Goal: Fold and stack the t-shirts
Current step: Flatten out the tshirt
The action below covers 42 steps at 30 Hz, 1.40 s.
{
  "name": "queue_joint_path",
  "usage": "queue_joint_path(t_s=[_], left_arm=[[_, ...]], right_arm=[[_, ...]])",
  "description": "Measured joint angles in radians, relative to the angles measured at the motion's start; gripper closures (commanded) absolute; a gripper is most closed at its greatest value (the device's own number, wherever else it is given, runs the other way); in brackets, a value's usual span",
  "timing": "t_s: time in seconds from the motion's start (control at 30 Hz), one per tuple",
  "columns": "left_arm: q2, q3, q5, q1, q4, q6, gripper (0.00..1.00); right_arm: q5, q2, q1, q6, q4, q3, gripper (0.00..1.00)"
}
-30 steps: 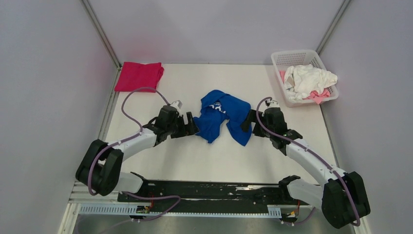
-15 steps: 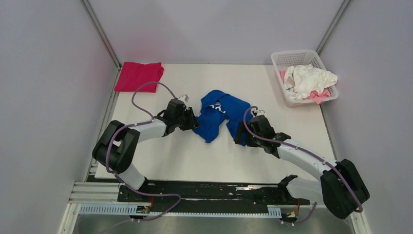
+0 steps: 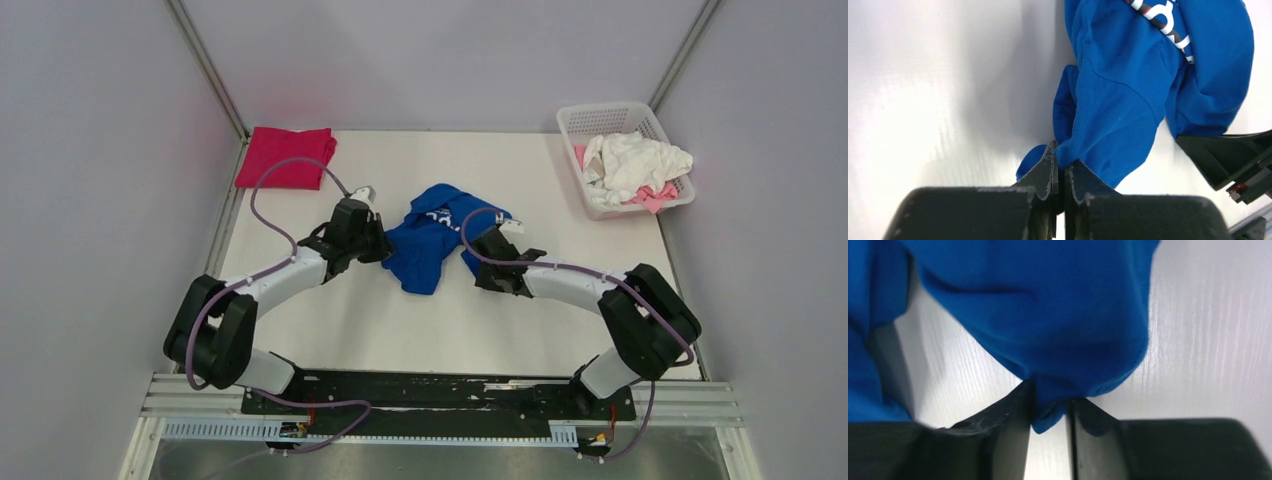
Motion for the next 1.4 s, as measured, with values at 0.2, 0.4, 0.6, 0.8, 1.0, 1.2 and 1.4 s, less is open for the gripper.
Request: queue_joint_path(t_s=[0.2, 0.4, 0.6, 0.8, 1.0, 1.2, 1.4], left_arm=[[-0.069, 0.074, -0.155, 0.000, -0.148, 0.031, 1.00], [-0.144, 0.242, -0.371, 0.000, -0.262, 0.103, 1.00], [-0.259, 0.434, -0.537, 0.000, -0.307, 0.233, 1.00], [-0.403, 0.591, -0.550, 0.000, -0.268, 0.382, 1.00], [-0.566, 0.725, -0.512, 0.000, -0.269, 0.498, 1.00], [-0.668, 0.863, -0.370, 0.000, -0.283, 0.551, 1.00], [-0.671, 1.019, -0.240, 0.000, -0.298, 0.573, 0.99]], right_arm=[[0.136, 0.059, -0.006, 0.078, -0.087, 0.072, 1.00], [0.259, -0.052, -0.086, 0.037, -0.189, 0.124, 1.00], [0.291, -0.386, -0.246, -0.145, -0.157, 0.239, 1.00], [0.187, -0.637, -0.259, -0.337, -0.091, 0.422, 1.00], [0.007, -0.781, -0.259, -0.441, -0.086, 0.622, 1.00], [-0.162, -0.837, -0.259, -0.470, -0.111, 0.839, 1.00], [-0.265, -0.835, -0.259, -0.493, -0.137, 0.980, 1.00]])
